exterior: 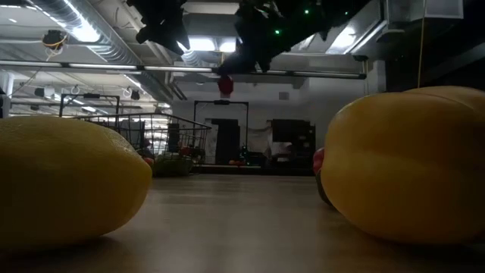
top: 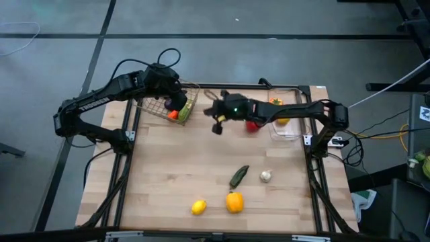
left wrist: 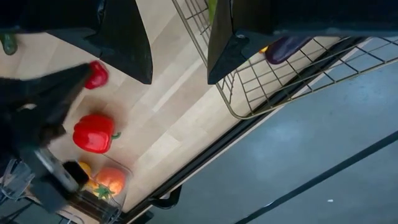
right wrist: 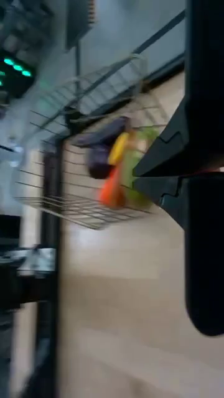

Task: Sort produce into baskets
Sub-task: Put the red bell pepper into the silver wire basket

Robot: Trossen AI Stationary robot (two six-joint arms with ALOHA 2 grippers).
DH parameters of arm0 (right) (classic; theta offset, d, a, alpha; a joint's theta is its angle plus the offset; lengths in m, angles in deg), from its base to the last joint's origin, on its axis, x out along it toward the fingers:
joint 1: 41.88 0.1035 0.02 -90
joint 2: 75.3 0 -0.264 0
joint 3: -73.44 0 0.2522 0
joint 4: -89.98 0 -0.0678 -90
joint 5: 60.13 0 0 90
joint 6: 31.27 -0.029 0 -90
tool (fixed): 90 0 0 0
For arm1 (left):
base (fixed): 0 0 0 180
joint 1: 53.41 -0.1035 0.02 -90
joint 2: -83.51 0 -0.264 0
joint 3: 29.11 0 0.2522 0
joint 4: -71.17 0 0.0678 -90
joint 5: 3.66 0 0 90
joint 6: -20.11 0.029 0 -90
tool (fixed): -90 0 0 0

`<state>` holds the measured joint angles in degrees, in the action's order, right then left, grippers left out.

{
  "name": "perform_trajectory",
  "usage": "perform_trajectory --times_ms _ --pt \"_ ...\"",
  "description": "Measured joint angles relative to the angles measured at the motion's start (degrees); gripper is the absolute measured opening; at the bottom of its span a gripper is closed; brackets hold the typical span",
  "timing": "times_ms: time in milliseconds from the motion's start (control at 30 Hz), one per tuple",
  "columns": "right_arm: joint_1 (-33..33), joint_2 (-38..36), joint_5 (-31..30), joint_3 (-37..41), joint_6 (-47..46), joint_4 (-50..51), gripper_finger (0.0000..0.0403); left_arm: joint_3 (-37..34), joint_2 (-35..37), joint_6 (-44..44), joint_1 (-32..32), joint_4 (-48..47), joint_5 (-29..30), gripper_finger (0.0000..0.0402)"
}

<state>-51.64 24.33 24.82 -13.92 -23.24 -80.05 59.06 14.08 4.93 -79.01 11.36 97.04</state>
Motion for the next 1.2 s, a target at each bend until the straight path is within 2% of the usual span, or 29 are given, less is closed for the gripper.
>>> perform_trajectory --times_ms 233,433,733,900,1200 --pt "-4.09 4.21 1.67 0.00 -0.05 -18.20 0.0001 0.00 0.00 0.11 -0.17 0.38 0.39 0.0150" --pt "-7.02 10.77 1.74 0.00 -0.17 -32.81 0.0001 0.00 0.00 0.04 -1.38 0.42 0.66 0.0150" --pt "-9.44 20.44 3.47 -0.21 -0.24 -45.47 0.0001 0.00 0.00 0.09 -2.91 0.42 1.14 0.0150" --pt "-9.40 25.74 6.54 -5.96 -0.23 -45.06 0.0001 0.00 0.00 0.07 -3.72 0.44 1.40 0.0150" --pt "-9.40 29.91 7.61 -15.35 -0.24 -30.18 0.0001 0.00 0.00 0.04 -3.85 0.42 1.40 0.0150"
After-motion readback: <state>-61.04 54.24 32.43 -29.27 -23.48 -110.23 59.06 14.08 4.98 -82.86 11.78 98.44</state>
